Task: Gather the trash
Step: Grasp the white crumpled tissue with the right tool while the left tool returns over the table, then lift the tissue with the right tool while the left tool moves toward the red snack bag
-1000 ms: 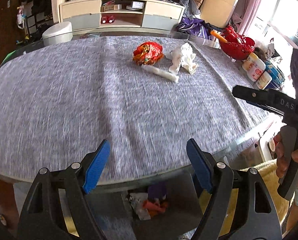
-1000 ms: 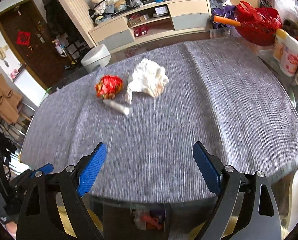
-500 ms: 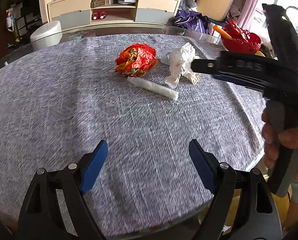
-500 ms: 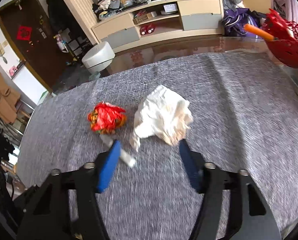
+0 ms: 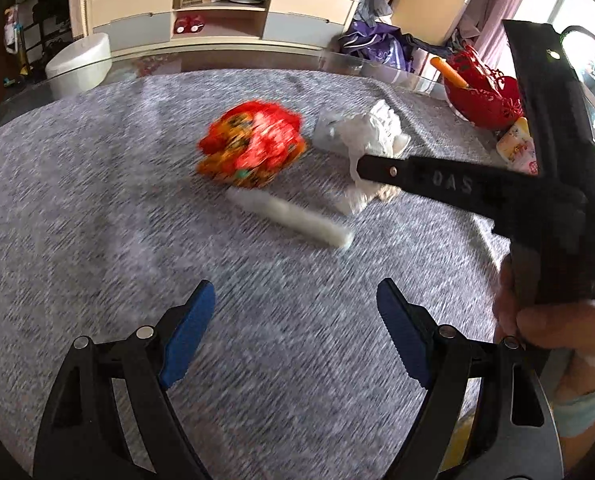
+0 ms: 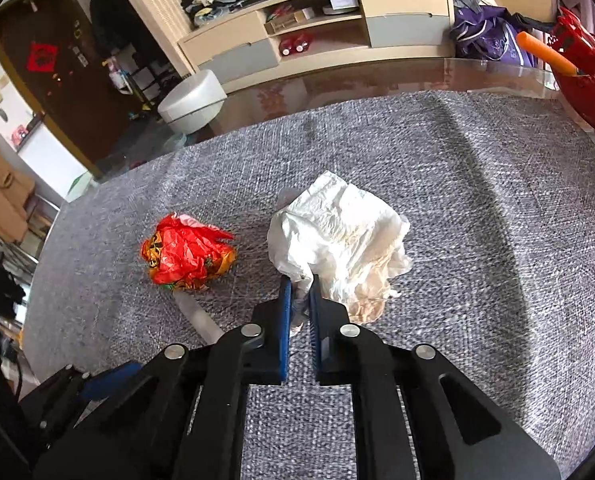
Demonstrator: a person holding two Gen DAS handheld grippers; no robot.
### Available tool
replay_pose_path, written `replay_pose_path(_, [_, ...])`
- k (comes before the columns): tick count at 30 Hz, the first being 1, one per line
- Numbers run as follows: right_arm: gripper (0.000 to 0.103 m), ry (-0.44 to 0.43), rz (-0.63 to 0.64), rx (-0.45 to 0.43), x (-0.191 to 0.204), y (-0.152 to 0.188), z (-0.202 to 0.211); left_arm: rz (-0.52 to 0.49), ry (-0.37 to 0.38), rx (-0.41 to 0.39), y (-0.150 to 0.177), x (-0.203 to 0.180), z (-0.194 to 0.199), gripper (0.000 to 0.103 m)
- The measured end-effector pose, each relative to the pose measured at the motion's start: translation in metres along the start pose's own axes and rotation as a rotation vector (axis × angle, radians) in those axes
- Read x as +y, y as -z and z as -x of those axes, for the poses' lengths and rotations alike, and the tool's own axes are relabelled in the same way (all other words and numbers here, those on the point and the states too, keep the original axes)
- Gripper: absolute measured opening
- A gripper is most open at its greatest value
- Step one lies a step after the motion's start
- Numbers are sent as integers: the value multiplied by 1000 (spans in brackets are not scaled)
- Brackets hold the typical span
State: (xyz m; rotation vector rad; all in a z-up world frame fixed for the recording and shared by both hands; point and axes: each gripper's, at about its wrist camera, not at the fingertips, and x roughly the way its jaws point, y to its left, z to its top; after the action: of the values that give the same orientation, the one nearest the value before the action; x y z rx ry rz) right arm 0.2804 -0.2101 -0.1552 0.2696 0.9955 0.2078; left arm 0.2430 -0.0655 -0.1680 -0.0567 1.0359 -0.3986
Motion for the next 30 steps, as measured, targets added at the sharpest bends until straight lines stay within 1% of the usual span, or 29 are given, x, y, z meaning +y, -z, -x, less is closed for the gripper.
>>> replay_pose_path(3, [7,-5,-11,-15,-6,-2,10,-14,8,-8,-11,-11,-8,78])
replay_pose_path(5, [6,-5,-17,-25,-11,-2,16,-16,8,-8,-18,-17,-15,76])
replay_pose_path(8, [6,-20,-27,-30,-17,-2,23,-11,6,-4,-25,-22,-25,61])
replay_pose_path(9, [6,-24,-27,-30,-19,-2,24,-7,1,-2,-26,-23,-28,58])
replay_pose_path(13, [6,-47,-27,-15,-20,2,24,-3,-27,-8,-31,-24,-36,57])
replay_pose_path(14, [6,-52,-28,-12,-20,3,25,-6,-39,-8,-31,-24,-36,52])
replay_pose_path(15, [6,-56,-28,-9,-20,5,25,-11,-66,-8,-30,-25,-36,41])
replay_pose_path(16, [6,-59,-27,-8,-20,7,26,-15,-86,-8,-30,-25,-36,37])
replay_pose_path(18, [6,-74,-31,-8,-20,11,30,-9,-97,-2,-28,-20,-34,11])
replay_pose_path(19, [6,-79,-32,-9,-20,13,32,1,-98,7,-27,-16,-33,3])
replay_pose_path(20, [6,-84,-33,-10,-19,15,35,7,-100,10,-25,-13,-32,0])
replay_pose_path(22, [6,-96,-29,-19,-17,19,42,8,-86,15,-21,-9,-28,0])
replay_pose_path(24, [6,-113,-22,-34,-13,23,53,-12,-95,17,-14,-11,-23,0])
replay_pose_path(30, [6,-114,-11,-47,-5,33,73,-48,-90,34,15,-16,-3,0])
